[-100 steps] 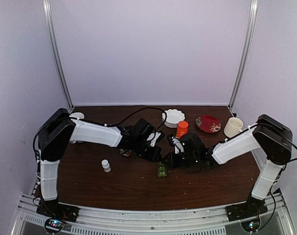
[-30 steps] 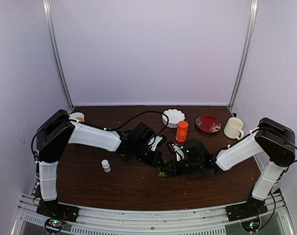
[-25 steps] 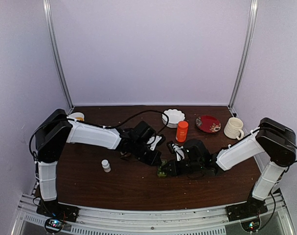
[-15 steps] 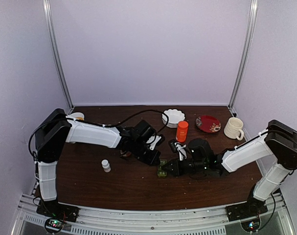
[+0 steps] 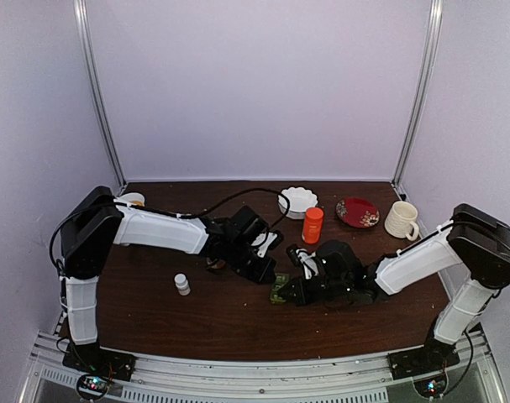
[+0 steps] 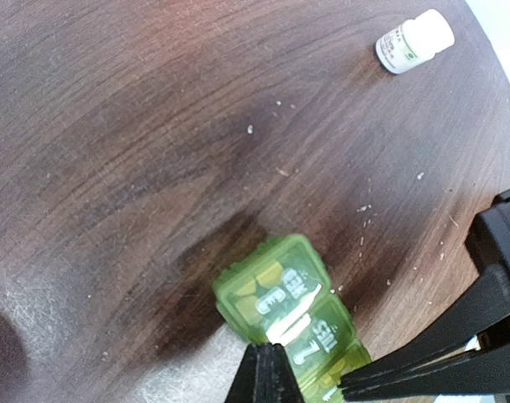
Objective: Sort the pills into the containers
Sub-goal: Adjust the lid of the pill container.
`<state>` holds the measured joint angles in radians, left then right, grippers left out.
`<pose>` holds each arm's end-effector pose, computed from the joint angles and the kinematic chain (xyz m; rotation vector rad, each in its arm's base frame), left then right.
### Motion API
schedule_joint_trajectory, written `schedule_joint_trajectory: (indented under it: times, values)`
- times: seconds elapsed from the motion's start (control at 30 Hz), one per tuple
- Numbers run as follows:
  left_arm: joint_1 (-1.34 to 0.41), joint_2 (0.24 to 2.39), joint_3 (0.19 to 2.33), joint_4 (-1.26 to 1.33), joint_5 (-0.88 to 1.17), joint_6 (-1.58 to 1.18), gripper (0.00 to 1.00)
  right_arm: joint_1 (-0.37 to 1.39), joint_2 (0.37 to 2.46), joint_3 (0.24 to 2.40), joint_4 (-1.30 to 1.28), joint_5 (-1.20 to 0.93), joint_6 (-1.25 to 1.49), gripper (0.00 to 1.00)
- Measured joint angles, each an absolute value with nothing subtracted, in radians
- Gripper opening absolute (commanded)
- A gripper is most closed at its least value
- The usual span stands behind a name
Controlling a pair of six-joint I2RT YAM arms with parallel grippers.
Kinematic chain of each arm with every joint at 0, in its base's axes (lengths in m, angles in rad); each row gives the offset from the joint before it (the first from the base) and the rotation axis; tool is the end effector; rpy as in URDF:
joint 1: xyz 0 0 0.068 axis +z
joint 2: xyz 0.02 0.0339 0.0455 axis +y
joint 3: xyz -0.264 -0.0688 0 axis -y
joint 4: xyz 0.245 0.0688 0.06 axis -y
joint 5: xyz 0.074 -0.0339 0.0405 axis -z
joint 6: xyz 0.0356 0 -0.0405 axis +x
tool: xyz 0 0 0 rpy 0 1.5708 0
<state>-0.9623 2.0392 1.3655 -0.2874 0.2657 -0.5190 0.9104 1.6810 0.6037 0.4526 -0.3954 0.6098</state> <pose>0.2382 -0.3583 0.1543 0.7149 2.6481 -0.8521 0.1760 0.2490 0.1261 -0.6116 2.3707 1.2125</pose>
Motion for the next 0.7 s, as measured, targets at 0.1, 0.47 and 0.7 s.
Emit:
schedule_joint_trajectory:
  times: [0.1, 0.47, 0.7]
  values:
    - [-0.962, 2.039, 1.365, -0.287, 0.267, -0.519, 0.00, 0.910, 1.632, 0.603, 0.422, -0.370, 0.593, 0.00]
    - [-0.962, 1.889, 1.300, -0.289, 0.207, -0.518, 0.10, 0.910, 1.253, 0.455, 0.432, -0.136, 0.511, 0.22]
    - [-0.962, 1.629, 1.104, -0.245, -0.003, -0.522, 0.68, 0.910, 0.986, 0.331, 0.397, 0.135, 0.442, 0.78]
